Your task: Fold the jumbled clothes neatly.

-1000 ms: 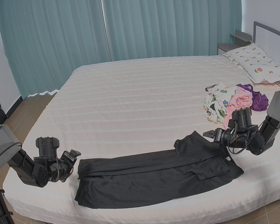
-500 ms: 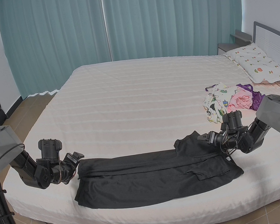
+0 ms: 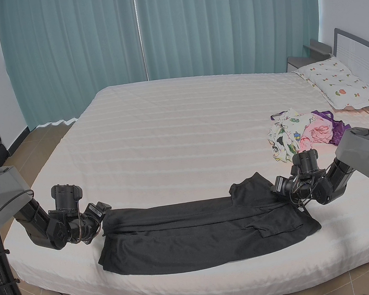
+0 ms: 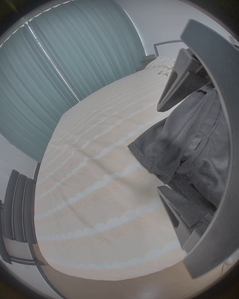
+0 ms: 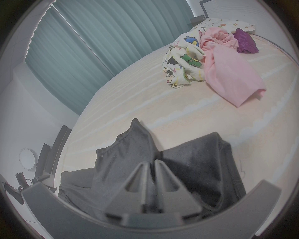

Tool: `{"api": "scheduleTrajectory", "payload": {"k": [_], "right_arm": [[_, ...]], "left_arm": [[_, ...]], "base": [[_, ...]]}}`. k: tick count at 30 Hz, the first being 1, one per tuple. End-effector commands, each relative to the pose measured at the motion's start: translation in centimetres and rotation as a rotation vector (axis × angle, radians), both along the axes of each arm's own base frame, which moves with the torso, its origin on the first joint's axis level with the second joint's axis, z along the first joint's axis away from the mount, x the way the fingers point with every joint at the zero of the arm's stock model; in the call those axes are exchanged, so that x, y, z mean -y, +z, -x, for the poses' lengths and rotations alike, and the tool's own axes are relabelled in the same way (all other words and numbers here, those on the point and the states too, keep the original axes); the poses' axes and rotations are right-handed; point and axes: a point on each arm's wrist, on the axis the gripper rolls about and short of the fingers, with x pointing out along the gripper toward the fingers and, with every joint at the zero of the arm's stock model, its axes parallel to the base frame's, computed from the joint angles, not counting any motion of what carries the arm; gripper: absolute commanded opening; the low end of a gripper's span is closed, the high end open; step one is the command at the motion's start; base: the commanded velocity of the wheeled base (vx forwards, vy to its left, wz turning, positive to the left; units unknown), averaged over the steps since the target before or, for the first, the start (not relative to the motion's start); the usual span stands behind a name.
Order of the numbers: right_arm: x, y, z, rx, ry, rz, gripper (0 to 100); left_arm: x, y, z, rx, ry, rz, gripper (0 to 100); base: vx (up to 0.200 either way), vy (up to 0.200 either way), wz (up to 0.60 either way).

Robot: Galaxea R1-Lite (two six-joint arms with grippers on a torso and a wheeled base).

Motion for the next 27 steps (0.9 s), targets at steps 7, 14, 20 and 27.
{"api": "scheduleTrajectory", "payload": {"k": [7, 14, 20, 27], "right_arm": [[1.4, 2.7, 3.5, -0.019, -0.014, -0.004, 0], [2.0, 2.1, 5.7, -0.045, -0.011, 0.002, 0], [2.1, 1.0, 6.7, -0.022, -0.010, 0.004, 0], [2.2, 0.5, 7.5, -0.049, -0.010, 0.011, 0]], "left_arm": [[0.0, -0.5, 0.0, -0.015, -0.001, -0.001, 100], [0.0, -0.5, 0.1, -0.018, -0.001, -0.001, 100], [0.0, -0.6, 0.2, -0.019, -0.001, -0.001, 100], [0.0, -0.6, 0.3, -0.022, -0.002, -0.002, 100]], "base": [[0.000, 0.000, 0.00], [0.000, 0.000, 0.00], [0.000, 0.000, 0.00], [0.000, 0.000, 0.00]]}}
